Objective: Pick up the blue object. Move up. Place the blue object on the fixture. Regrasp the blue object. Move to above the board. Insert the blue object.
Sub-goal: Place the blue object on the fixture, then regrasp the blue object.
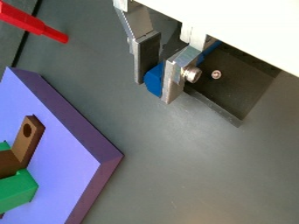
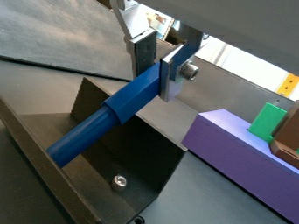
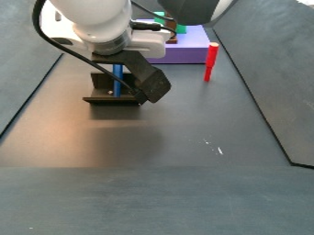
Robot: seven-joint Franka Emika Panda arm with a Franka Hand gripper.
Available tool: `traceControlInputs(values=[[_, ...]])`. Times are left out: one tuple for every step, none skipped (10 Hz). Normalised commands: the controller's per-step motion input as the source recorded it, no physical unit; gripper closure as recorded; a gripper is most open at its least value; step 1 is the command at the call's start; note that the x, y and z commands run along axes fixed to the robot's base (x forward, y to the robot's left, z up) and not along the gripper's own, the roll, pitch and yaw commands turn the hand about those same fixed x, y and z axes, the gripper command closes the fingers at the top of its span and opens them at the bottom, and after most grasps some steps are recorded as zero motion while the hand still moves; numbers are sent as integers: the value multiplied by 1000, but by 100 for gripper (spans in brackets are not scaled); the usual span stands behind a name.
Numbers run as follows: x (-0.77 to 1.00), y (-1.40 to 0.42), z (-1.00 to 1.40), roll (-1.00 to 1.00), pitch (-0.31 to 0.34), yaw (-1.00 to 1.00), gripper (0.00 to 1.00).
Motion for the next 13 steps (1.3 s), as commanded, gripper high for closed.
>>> traceControlInputs(values=[[100,0,-66,100,106,0,100],[31,0,-43,46,43,0,100],[3,0,-51,63,20,0,100],[0,0,-77,126,0,0,100],[0,0,-66,60,0,0,100],[0,0,-40,80,0,0,100],[0,0,0,0,0,0,100],[0,0,0,0,0,0,0],[69,0,0,0,0,0,0],[106,0,49,0,0,209,0],[-57,-23,283,163,0,149,0],[-17,0,1000,397,9,260,0],[0,-74,900,649,131,460,0]])
